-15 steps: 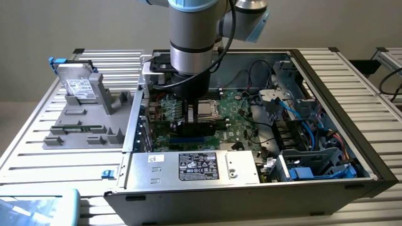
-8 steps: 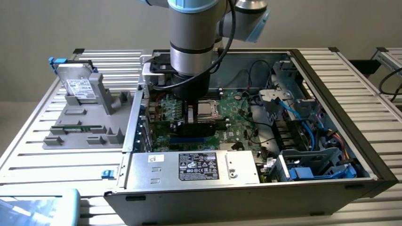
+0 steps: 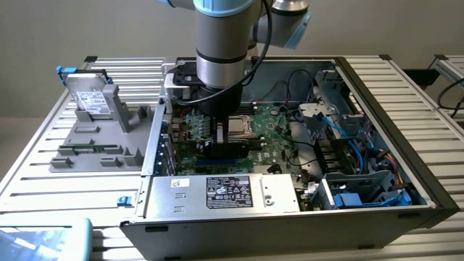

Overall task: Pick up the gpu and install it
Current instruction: 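Insert the gpu into the slot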

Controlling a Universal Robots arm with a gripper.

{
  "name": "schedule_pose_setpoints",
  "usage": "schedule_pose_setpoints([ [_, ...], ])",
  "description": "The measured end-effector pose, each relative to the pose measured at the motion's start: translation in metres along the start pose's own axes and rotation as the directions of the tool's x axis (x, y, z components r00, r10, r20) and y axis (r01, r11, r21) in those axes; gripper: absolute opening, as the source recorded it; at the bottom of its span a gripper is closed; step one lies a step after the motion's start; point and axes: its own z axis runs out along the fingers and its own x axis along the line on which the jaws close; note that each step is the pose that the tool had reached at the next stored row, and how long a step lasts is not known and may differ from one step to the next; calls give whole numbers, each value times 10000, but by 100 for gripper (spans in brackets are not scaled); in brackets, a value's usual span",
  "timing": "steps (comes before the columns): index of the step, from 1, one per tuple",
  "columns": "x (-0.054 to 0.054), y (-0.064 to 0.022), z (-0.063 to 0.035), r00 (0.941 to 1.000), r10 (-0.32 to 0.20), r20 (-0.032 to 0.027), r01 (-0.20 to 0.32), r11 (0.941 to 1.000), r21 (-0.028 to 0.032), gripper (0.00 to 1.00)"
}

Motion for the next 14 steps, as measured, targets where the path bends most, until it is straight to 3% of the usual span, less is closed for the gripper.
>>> schedule_pose_setpoints([
  [14,1,6,9,10000,-1,-7,1,10000,-9,28],
])
